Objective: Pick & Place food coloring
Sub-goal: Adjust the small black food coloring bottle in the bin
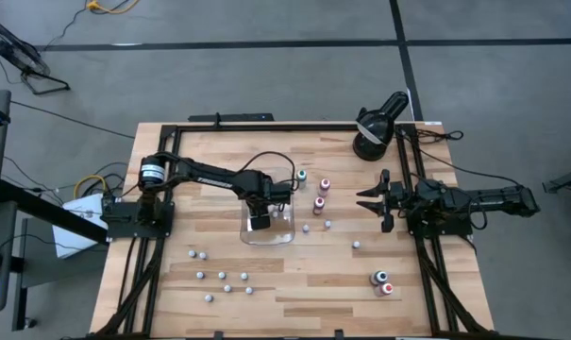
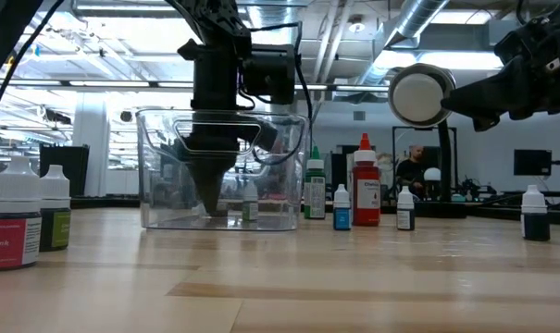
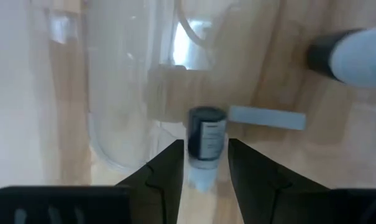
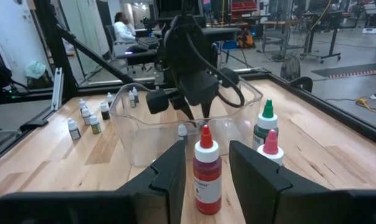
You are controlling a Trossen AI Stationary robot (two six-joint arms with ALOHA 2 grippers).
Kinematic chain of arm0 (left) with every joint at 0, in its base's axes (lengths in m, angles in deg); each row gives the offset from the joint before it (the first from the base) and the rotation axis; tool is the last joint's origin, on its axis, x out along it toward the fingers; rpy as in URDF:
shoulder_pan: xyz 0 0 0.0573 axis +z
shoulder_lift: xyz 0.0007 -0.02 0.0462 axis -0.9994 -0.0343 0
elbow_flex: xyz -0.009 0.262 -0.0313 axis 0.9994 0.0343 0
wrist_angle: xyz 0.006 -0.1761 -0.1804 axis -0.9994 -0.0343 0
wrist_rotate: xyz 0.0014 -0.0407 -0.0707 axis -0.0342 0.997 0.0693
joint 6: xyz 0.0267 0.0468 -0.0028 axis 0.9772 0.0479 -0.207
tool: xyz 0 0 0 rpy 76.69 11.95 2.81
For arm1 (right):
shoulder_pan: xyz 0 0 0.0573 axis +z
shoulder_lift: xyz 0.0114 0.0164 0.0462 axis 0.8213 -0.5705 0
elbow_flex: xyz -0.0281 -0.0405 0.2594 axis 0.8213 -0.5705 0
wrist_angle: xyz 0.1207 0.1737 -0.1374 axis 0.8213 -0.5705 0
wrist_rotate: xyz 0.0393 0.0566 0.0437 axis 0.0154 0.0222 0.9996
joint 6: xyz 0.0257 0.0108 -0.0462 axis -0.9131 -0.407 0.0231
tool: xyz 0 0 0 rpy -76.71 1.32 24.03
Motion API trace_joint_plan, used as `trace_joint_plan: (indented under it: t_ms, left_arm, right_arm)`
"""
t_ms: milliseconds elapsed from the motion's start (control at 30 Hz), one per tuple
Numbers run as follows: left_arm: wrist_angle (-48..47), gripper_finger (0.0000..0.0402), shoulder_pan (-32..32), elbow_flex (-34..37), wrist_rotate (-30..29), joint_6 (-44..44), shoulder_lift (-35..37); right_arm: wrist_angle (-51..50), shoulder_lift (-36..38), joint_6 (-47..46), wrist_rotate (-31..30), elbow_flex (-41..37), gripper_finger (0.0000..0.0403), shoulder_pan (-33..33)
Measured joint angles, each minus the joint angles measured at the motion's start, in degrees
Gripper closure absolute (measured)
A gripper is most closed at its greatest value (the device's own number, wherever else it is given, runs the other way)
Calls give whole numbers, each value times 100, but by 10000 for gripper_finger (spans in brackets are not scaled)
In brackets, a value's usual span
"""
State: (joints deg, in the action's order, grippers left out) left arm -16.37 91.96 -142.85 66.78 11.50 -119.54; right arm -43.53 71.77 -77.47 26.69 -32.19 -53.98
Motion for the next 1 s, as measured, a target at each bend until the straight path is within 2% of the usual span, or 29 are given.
trace_joint_plan:
  t_ms: [267,567,833,1000]
  left_arm:
    - [28,289,-23,0,174,-2,3]
    - [49,361,-67,0,281,-2,13]
    - [26,365,-94,-38,303,63,52]
    - [-74,397,-94,-83,308,173,88]
  right_arm:
    - [-1,-2,0,0,0,290,-1]
    - [0,-2,0,0,-2,290,1]
    - [0,-1,1,0,0,290,0]
    - [2,-2,2,0,-1,290,0]
